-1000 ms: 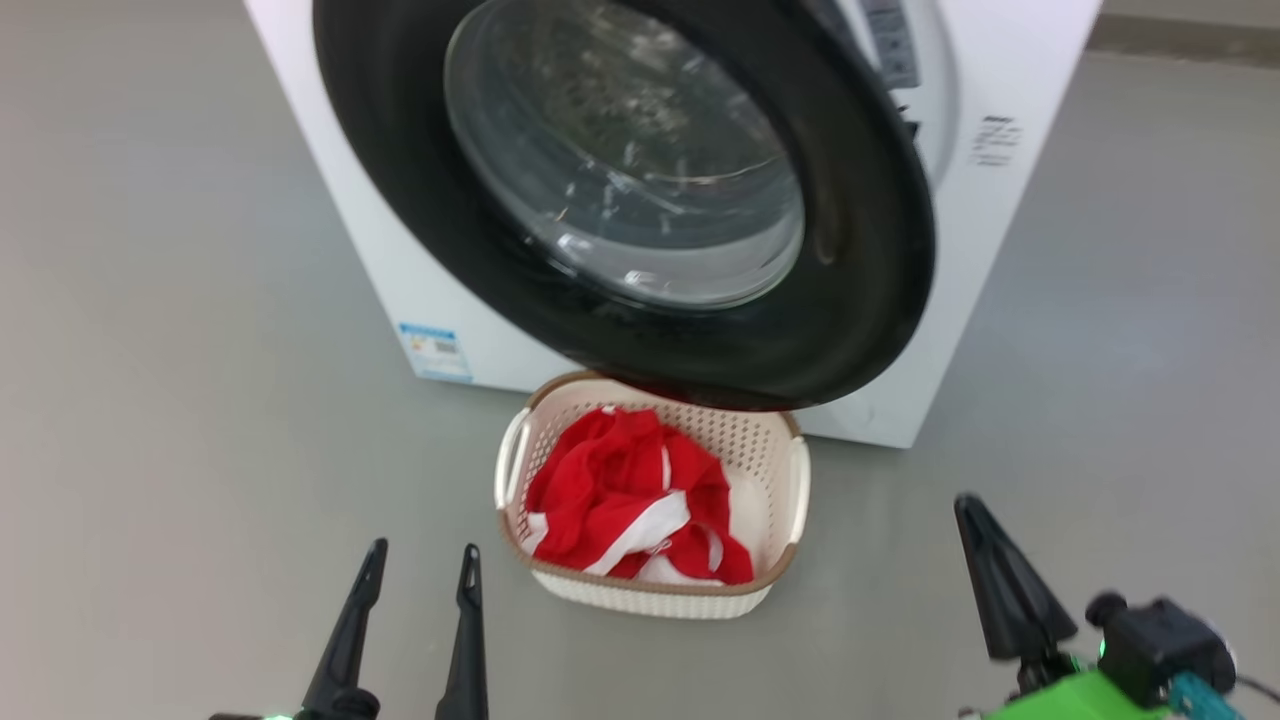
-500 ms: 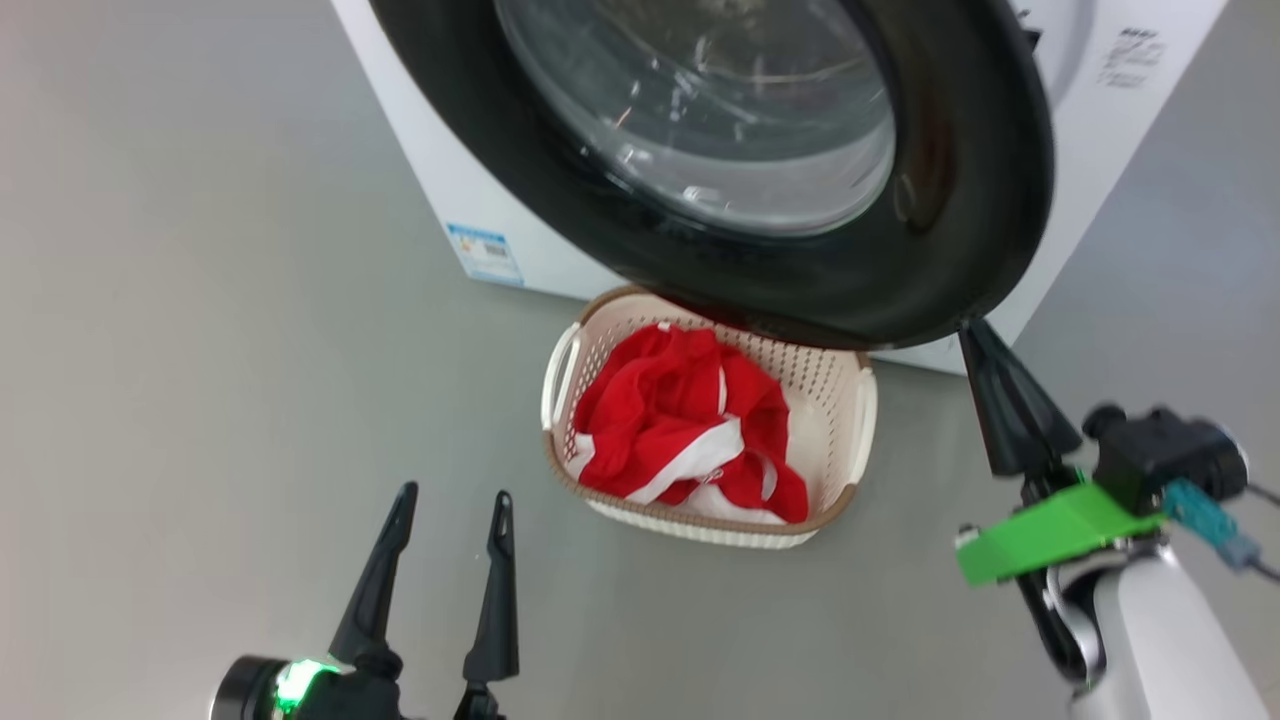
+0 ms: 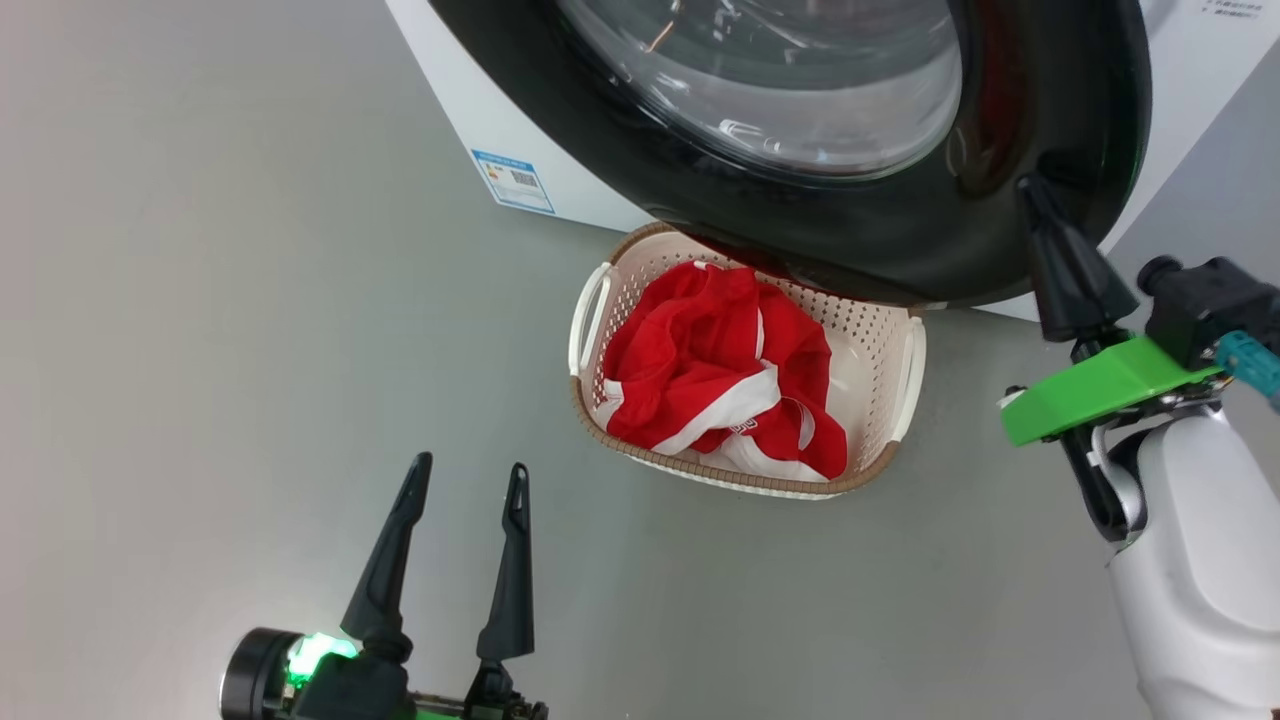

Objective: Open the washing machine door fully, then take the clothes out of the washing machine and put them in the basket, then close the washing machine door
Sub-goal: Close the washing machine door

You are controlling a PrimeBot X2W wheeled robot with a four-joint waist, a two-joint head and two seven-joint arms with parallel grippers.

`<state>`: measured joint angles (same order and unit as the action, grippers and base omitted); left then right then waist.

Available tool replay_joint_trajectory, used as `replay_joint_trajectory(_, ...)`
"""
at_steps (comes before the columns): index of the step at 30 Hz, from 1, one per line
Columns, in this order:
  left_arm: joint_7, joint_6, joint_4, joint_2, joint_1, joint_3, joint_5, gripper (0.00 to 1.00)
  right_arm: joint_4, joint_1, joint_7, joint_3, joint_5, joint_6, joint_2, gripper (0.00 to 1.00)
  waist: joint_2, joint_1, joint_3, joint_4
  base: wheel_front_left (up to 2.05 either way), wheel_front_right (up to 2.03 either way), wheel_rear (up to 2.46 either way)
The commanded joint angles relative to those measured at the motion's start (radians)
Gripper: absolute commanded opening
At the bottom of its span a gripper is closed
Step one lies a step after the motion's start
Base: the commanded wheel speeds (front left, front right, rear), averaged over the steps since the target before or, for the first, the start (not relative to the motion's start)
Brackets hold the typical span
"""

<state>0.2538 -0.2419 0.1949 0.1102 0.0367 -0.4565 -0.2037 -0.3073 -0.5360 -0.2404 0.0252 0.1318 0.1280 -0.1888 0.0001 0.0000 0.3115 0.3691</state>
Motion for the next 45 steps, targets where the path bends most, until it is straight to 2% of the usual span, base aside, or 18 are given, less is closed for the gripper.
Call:
replay_joint_trajectory(1, 0.008, 0.003, 0.031, 0.006, 0.029, 0.035, 0.012, 1.00, 0.015, -0.020, -0.013, 0.013, 0.001, 0.003, 0.005, 0.00, -0.0001, 0.0000, 0.009, 0.004, 0.00, 0.00, 0.00)
replay_joint_trajectory(9, 0.008, 0.014, 0.041, -0.004, 0.037, 0.041, 0.020, 1.00, -0.054, -0.122, -0.020, -0.018, -0.007, 0.003, -0.028, 0.00, -0.0001, 0.0000, 0.052, 0.005, 0.00, 0.00, 0.00)
replay_joint_trajectory(29, 0.008, 0.055, 0.062, -0.039, 0.080, 0.040, 0.030, 1.00, -0.210, -0.408, -0.021, 0.017, -0.046, 0.003, -0.137, 0.00, -0.0001, 0.0000, 0.173, 0.027, 0.00, 0.00, 0.00)
replay_joint_trajectory(45, 0.008, 0.067, 0.053, -0.052, 0.087, 0.054, 0.035, 1.00, -0.235, -0.432, -0.021, 0.037, -0.059, 0.003, -0.131, 0.00, -0.0001, 0.0000, 0.180, 0.013, 0.00, 0.00, 0.00)
